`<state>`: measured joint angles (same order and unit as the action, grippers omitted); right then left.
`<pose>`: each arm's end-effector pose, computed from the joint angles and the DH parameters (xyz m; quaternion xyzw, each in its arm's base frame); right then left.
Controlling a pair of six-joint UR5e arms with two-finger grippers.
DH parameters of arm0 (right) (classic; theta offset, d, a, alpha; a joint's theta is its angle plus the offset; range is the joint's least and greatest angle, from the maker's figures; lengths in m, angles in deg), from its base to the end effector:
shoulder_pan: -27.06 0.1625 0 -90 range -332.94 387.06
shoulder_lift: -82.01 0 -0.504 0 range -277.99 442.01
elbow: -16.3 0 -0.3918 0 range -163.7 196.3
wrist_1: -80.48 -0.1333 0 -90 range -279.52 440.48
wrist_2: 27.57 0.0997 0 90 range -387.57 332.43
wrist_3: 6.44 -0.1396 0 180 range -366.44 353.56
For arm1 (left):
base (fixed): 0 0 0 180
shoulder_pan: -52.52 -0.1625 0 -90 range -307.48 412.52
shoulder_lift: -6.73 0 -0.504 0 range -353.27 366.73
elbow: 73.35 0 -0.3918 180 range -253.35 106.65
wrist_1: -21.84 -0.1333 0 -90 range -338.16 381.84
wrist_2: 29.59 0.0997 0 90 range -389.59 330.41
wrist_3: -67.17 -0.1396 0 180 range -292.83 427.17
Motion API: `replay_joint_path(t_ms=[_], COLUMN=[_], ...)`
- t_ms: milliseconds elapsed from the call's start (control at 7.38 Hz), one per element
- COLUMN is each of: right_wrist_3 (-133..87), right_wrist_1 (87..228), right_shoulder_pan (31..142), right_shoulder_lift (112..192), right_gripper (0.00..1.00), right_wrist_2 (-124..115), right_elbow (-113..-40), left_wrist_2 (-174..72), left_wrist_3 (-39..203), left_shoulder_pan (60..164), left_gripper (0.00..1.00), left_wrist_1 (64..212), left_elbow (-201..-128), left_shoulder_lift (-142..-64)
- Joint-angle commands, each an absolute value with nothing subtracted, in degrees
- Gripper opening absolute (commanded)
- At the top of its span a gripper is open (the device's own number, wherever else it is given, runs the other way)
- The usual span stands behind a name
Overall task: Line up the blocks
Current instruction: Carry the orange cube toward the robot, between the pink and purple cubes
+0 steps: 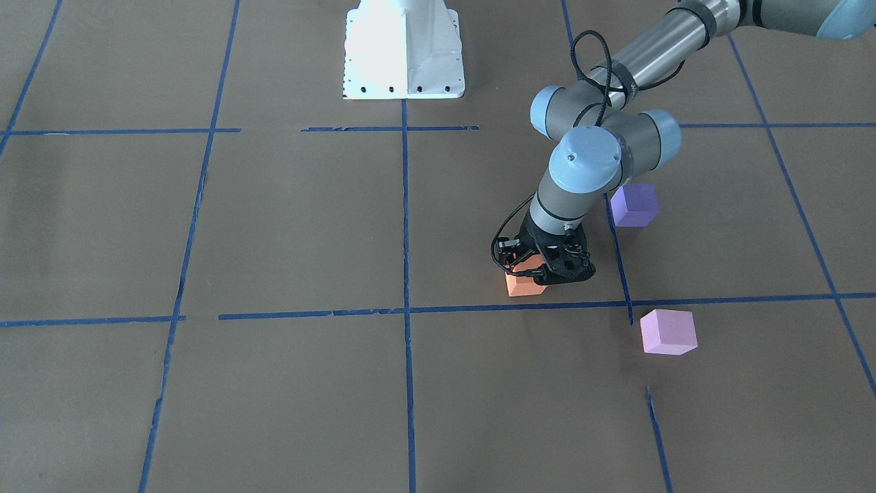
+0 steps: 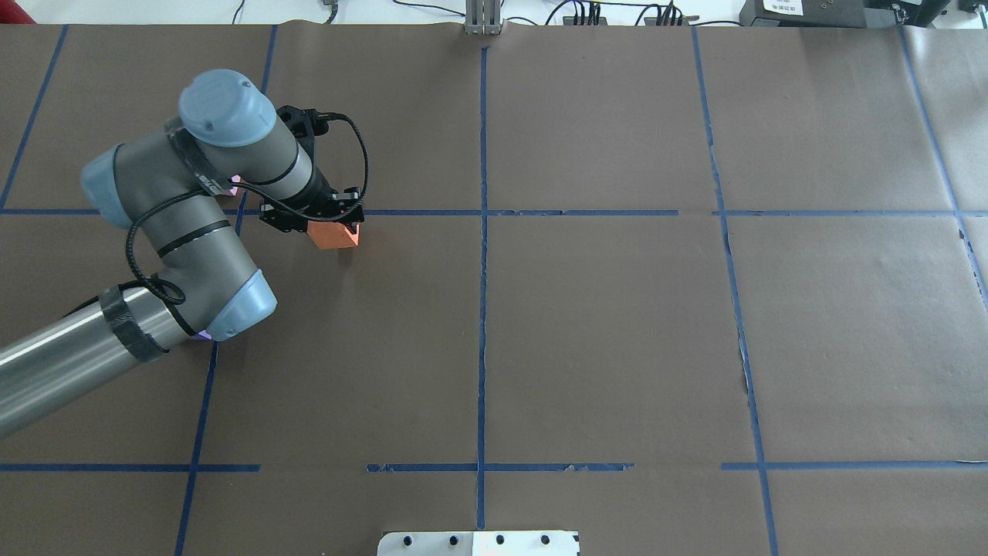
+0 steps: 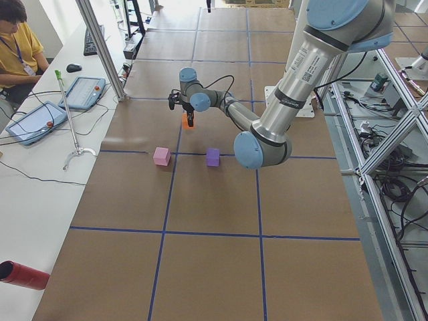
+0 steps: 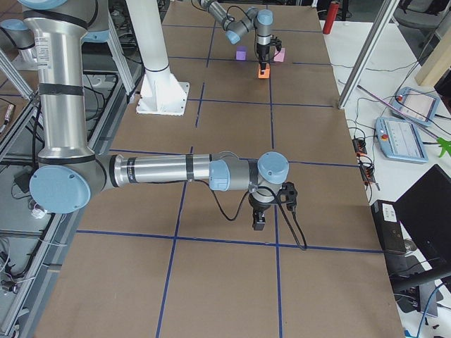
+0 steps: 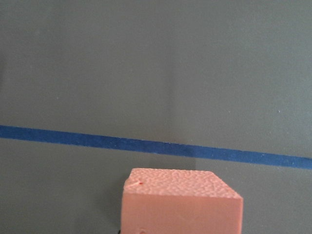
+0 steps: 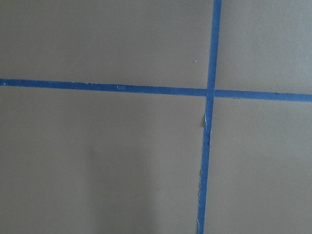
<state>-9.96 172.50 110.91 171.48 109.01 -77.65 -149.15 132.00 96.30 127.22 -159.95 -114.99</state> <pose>-0.0217 -0.4995 0.7275 -0.0137 -0.3955 -0.0296 0.9179 0.5084 -0.5764 0.4243 0.0085 0.4307 -0.0514 0.9010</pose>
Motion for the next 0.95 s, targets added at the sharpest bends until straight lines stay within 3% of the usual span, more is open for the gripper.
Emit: replay_joint_path(t_ms=[0, 271, 542, 678, 814], right_wrist_3=[-9.96, -9.96, -9.96, -9.96, -9.96], right_wrist_1=[172.50, 172.50, 172.50, 172.50, 172.50], right_shoulder_pan=[110.91, 110.91, 110.91, 110.91, 110.91], right_shoulder_lift=[171.48, 171.48, 171.48, 171.48, 171.48], right_gripper=[1.00, 1.00, 1.00, 1.00, 1.00], right_wrist_2=[109.01, 109.01, 109.01, 109.01, 109.01], right_elbow=[-77.66, -77.66, -77.57, -77.57, -77.57], left_wrist_2=[-152.46, -152.55, -153.34, -153.34, -153.34], left_wrist_3=[124.24, 118.25, 118.40, 118.76, 118.93], left_shoulder_pan=[100.84, 102.79, 103.23, 102.97, 102.88], left_gripper=[0.20, 0.20, 0.21, 0.35, 0.73], left_wrist_1=[126.87, 126.96, 126.96, 127.04, 127.39], left_elbow=[-166.24, -165.72, -165.63, -165.37, -165.11], left_shoulder_lift=[-103.97, -98.24, -97.95, -98.03, -98.12])
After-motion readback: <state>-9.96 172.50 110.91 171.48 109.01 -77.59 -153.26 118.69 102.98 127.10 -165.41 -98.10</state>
